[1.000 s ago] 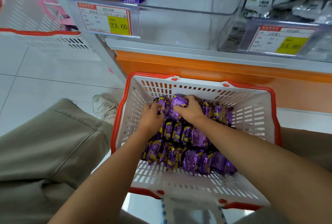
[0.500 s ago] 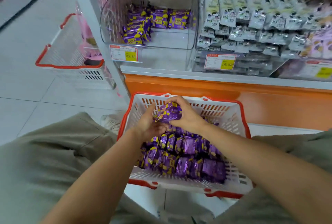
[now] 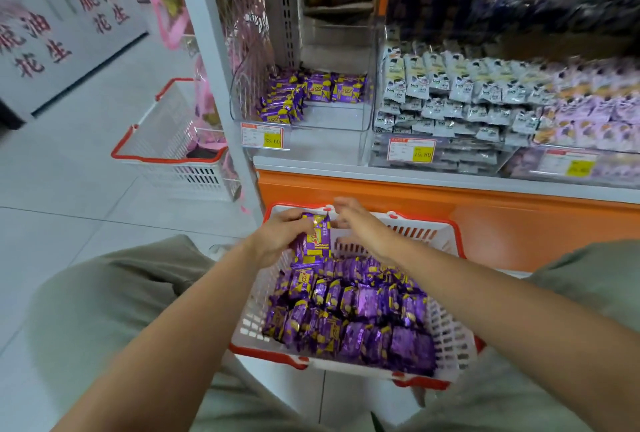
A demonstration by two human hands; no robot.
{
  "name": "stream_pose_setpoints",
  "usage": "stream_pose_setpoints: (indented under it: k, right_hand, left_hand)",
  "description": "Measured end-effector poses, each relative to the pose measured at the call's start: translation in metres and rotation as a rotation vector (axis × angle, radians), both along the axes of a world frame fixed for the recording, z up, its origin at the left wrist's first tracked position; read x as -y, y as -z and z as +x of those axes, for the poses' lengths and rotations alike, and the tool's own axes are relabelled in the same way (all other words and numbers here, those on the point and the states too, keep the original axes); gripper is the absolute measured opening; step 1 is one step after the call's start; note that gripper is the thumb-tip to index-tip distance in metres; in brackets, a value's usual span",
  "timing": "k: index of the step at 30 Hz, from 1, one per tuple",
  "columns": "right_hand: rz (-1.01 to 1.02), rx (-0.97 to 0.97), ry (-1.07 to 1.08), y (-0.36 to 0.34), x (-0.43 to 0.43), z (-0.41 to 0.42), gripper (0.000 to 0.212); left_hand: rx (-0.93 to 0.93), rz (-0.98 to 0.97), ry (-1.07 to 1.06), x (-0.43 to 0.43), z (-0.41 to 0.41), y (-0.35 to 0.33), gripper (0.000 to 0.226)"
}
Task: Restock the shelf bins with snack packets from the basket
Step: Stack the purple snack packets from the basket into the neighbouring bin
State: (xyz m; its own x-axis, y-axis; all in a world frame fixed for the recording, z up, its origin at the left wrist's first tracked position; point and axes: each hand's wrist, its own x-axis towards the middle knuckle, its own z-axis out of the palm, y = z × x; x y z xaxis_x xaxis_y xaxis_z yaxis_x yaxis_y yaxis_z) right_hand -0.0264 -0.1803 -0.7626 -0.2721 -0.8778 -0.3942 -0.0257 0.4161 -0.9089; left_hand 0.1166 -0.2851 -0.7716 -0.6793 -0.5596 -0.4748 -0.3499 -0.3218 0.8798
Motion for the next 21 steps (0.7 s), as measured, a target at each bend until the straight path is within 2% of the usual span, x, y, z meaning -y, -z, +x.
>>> stream_pose_setpoints:
  k: [2,4,7,12,17,21]
  right_hand:
    - [0.049,0.232,-0.024,-0.008,0.001,0.0,0.026]
    - [0.073,0.319,-0.09,-0.013,-0.002,0.0,0.027]
    - [0.087,0.306,-0.106,-0.01,-0.005,-0.003,0.049]
    - [-0.037,0.271,-0.051,-0.012,-0.008,-0.005,0.032]
    - [-0.134,0.173,0.023,-0.009,-0.008,-0.007,0.037]
    - [-0.213,0.171,0.104,-0.021,0.002,-0.007,0.029]
  left_hand:
    - [-0.011,-0.014,0.027,-0.001,0.002,-0.004,0.027]
    - [-0.02,-0.024,0.034,-0.004,0.002,-0.009,0.047]
    - [-0.016,-0.075,0.0,-0.008,-0.001,-0.012,0.058]
    - [-0.07,-0.103,-0.138,-0.014,-0.01,-0.012,0.063]
    - [0.011,-0.268,-0.151,-0.016,-0.011,-0.024,0.075]
    - [-0.103,-0.117,-0.122,-0.015,-0.002,-0.027,0.077]
